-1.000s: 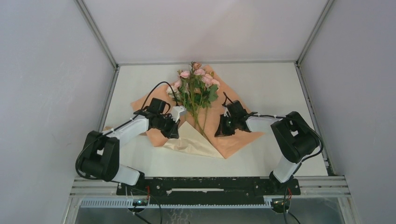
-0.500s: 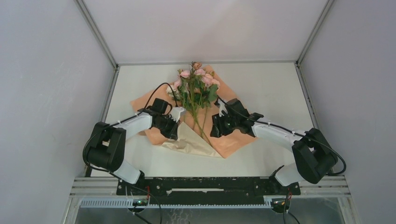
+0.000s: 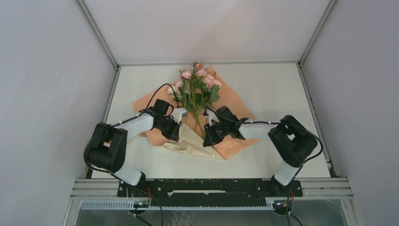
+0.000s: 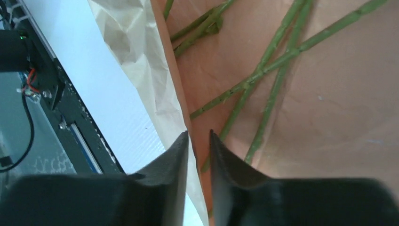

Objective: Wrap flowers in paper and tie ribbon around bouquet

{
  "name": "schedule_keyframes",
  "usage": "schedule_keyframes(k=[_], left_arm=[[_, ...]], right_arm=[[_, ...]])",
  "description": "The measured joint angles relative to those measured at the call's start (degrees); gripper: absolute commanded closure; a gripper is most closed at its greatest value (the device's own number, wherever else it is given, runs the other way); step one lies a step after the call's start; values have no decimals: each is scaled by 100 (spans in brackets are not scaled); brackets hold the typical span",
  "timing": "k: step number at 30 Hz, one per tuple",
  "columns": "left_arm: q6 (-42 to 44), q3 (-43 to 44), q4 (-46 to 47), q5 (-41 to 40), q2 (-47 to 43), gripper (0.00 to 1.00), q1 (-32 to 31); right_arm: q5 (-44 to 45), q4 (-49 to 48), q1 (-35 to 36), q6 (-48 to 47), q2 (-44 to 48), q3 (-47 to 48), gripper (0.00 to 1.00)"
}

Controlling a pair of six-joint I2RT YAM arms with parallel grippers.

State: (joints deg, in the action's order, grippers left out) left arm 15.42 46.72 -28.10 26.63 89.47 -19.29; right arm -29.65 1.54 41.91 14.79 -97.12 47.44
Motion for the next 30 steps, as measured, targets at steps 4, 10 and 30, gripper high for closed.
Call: schedule_keyframes(k=[4, 10, 30], left_arm=[[44, 13, -28, -9, 2, 51, 0], [588, 356, -428, -118, -57, 30, 24], [3792, -157, -1967, 234, -2020, 2, 46]], right_arm=[[-120, -52, 17, 35, -125, 0, 100], [-155, 17, -153, 59, -136, 0, 100], [-223, 776, -717, -111, -79, -2, 100]])
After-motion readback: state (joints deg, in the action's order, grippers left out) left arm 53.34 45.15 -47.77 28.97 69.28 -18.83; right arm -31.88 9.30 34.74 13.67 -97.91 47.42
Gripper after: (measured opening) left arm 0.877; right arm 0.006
